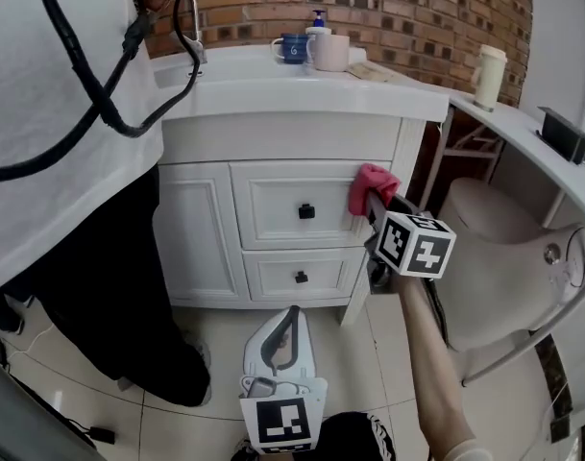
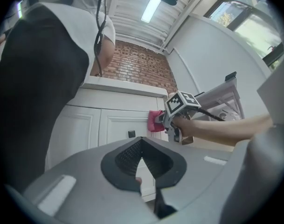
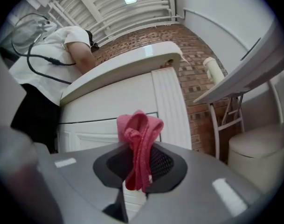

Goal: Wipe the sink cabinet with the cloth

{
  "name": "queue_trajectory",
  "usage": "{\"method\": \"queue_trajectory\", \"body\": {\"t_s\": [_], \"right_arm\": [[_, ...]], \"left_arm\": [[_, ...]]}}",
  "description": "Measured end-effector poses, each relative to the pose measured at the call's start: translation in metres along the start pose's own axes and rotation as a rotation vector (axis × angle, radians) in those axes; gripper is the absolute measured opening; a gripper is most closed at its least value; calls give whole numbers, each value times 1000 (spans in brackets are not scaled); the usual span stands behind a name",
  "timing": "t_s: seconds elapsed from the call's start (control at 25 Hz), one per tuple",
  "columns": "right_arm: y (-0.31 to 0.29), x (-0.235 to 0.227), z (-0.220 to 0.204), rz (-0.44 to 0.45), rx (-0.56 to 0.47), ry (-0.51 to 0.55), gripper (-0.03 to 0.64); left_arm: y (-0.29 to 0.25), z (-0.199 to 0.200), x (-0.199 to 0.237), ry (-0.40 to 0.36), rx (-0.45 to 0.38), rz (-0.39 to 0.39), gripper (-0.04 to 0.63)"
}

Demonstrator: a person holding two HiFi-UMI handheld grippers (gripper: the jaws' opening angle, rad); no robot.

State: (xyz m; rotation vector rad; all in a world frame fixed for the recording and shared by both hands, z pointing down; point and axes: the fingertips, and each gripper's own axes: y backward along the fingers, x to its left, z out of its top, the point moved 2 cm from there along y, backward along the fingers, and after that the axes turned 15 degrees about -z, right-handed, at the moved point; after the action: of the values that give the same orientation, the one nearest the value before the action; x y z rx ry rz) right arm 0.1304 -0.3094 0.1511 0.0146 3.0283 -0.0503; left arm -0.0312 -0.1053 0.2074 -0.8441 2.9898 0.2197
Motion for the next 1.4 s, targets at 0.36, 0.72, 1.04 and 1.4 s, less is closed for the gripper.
{"method": "queue_trajectory", "body": {"t_s": [0.36,0.72,1.04,1.4], "right_arm": [[10,-54,4,-128,-1,-35,60],[41,150,-45,395,-21,-37,61],[13,223,-91,467,39,39,61],[10,116,-70,287,8,60,60]], "left_arm": [[-10,4,-14,-25,13,-34,17],[7,23,-5,105,-152,-79,17],[13,25,1,96,-176,-87,17],[-3,7,-13,14,-50,-96,17]]}}
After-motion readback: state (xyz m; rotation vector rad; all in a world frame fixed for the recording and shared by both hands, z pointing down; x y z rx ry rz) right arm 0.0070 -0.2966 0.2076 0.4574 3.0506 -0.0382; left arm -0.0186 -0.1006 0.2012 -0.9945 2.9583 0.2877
